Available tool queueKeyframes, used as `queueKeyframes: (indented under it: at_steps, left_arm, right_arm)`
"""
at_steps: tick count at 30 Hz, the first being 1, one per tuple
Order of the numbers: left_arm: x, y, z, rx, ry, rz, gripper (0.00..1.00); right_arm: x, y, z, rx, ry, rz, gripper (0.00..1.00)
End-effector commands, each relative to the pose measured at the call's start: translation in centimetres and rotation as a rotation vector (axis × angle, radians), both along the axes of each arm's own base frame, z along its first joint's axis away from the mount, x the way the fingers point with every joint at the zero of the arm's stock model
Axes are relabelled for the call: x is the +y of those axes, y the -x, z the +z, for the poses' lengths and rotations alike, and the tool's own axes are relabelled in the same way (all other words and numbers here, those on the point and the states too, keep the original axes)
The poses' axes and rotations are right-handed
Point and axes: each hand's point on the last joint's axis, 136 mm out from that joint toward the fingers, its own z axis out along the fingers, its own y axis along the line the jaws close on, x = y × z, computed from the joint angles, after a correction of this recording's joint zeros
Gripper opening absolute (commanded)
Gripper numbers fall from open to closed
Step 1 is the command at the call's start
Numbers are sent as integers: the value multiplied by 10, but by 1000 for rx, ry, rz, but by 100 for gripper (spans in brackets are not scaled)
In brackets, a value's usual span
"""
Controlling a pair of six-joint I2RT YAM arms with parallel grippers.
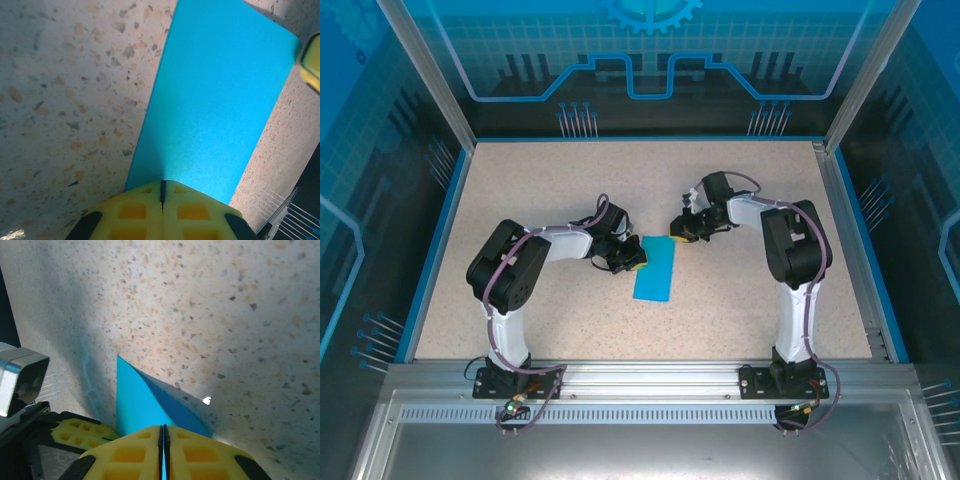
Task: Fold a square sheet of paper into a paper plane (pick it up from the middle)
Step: Fold the square sheet of paper in half at the center of the table.
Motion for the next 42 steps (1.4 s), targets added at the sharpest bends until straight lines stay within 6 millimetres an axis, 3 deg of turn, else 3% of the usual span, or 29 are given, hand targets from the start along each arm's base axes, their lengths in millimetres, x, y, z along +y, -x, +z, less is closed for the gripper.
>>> queueKeyframes:
  at_steps: [1, 4, 7, 11, 14, 17, 21, 31, 37, 42]
  left_arm:
    - [21, 33, -33, 132, -120, -6, 0]
    - [21, 32, -32, 132, -116, -3, 0]
    - [21, 33, -31, 128, -120, -7, 0]
    - [20, 32, -31, 128, -118, -10, 0]
    - [20, 31, -28, 125, -118, -10, 0]
    - [20, 30, -25, 118, -114, -8, 0]
    - [18, 28, -22, 112, -107, -8, 0]
    - [17, 28, -19, 108, -99, -12, 0]
    - [16, 27, -19, 108, -93, -10, 0]
    - [14, 26, -18, 100, -80, -14, 0]
  right_arm:
    - [-6, 11, -27, 97, 47, -13, 11]
    - [-13, 18, -46, 136, 88, -27, 11]
    - [-16, 21, -45, 152, 126, -36, 11]
    - [-11, 13, -15, 95, 138, -14, 11]
    - [-10, 7, 20, 10, 120, -9, 12]
    - [-10, 14, 40, -23, 94, -17, 12]
    - [-2, 39, 44, -19, 36, -16, 12]
    - [32, 127, 42, 9, -31, 49, 13]
    - [37, 167, 15, 93, 0, 105, 13]
    - [27, 180, -10, 130, 58, 108, 13]
